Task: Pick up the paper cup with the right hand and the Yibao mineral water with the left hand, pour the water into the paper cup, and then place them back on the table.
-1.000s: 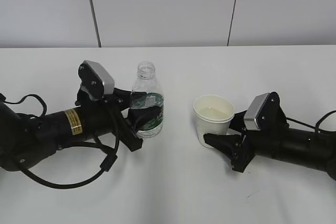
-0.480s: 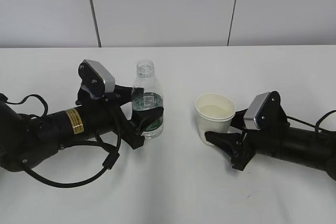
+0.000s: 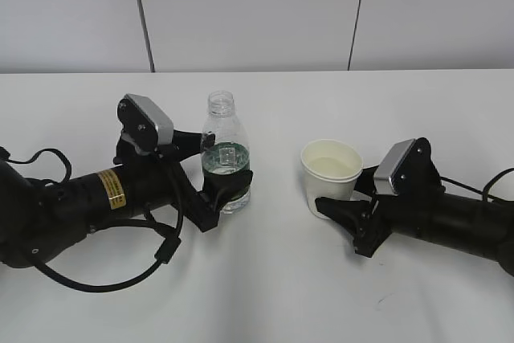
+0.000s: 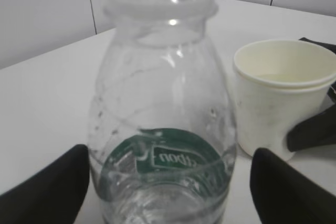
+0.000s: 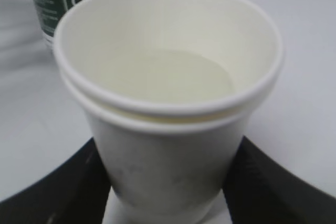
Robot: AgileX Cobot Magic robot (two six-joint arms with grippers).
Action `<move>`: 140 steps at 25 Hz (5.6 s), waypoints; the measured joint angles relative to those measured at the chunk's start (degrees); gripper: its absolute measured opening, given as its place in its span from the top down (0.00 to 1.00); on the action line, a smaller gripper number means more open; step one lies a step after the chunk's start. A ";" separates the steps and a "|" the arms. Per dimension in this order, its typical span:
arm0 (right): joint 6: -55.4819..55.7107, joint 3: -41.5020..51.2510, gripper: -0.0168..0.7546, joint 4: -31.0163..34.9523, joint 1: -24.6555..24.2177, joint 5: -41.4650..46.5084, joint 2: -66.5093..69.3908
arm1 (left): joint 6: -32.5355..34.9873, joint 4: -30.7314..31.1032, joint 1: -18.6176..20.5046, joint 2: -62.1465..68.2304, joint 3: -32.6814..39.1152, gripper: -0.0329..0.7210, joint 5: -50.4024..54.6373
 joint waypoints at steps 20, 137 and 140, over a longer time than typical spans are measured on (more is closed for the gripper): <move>-0.53 1.09 0.13 0.78 0.00 -1.13 0.49 | -0.05 -2.98 0.00 0.00 0.92 0.20 -0.04; -13.14 8.97 0.22 55.49 -1.84 134.67 -94.60 | 10.42 -38.33 15.42 -91.29 12.90 0.25 127.36; -13.14 9.19 0.22 55.58 -1.84 134.67 -98.77 | 10.42 -38.33 15.42 -94.36 12.90 0.25 127.36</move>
